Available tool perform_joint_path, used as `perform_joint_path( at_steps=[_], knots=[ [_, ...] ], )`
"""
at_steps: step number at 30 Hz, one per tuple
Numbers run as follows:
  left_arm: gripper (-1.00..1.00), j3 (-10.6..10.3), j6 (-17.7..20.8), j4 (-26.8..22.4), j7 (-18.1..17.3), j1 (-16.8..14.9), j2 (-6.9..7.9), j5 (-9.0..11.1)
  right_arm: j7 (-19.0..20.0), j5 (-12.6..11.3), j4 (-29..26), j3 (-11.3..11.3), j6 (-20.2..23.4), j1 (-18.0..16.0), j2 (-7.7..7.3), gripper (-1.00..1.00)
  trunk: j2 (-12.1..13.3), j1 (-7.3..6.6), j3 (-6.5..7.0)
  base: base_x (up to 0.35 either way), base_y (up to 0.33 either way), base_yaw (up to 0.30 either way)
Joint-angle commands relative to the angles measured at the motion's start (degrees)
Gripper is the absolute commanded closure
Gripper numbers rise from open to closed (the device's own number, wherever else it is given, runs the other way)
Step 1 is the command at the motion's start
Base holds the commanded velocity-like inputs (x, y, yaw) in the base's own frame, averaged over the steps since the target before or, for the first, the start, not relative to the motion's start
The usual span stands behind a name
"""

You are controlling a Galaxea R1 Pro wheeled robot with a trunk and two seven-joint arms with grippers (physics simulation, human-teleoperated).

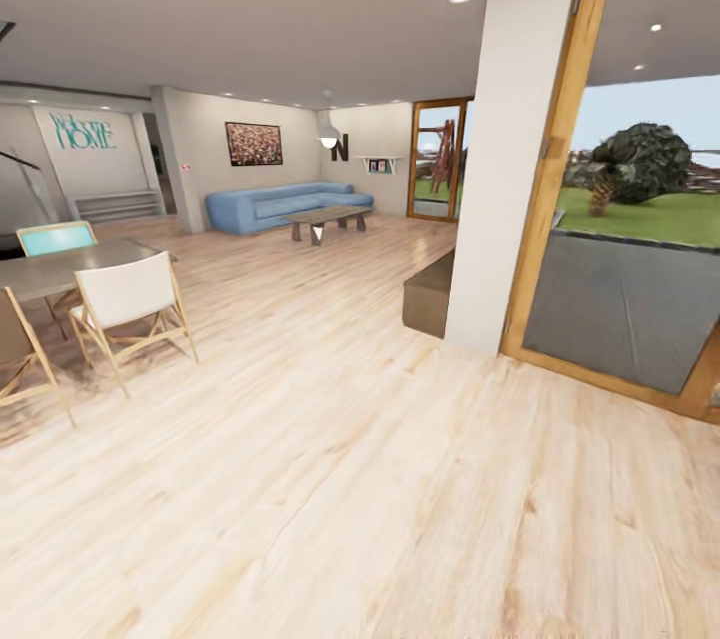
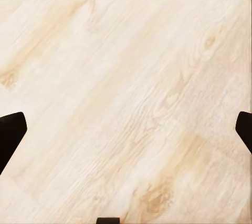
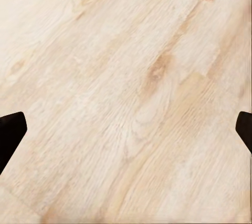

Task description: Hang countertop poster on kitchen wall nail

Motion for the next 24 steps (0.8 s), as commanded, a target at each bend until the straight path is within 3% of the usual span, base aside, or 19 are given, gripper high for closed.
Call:
perform_joint_path(
  at_steps=[1, 12, 24],
  knots=[
    [-1.0, 0.08, -0.01, -0.09, -0.01, 0.03, -0.02, -0.01, -0.04, -0.02, 0.06, -0.02, -0.19, -0.04, 0.01, -1.0, -0.03, 0.0, -0.05, -0.001, 0.002, -0.299],
    [-1.0, 0.09, 0.0, -0.09, -0.01, 0.03, -0.02, -0.01, -0.07, -0.02, 0.06, -0.02, -0.19, -0.04, 0.02, -1.0, -0.03, 0.0, -0.05, 0.0, 0.007, -0.298],
    [-1.0, 0.09, 0.01, -0.01, -0.01, 0.03, -0.02, -0.01, -0.13, -0.02, 0.06, -0.03, -0.19, -0.04, 0.02, -1.0, -0.03, 0.0, -0.05, 0.0, 0.244, -0.079]
  ],
)
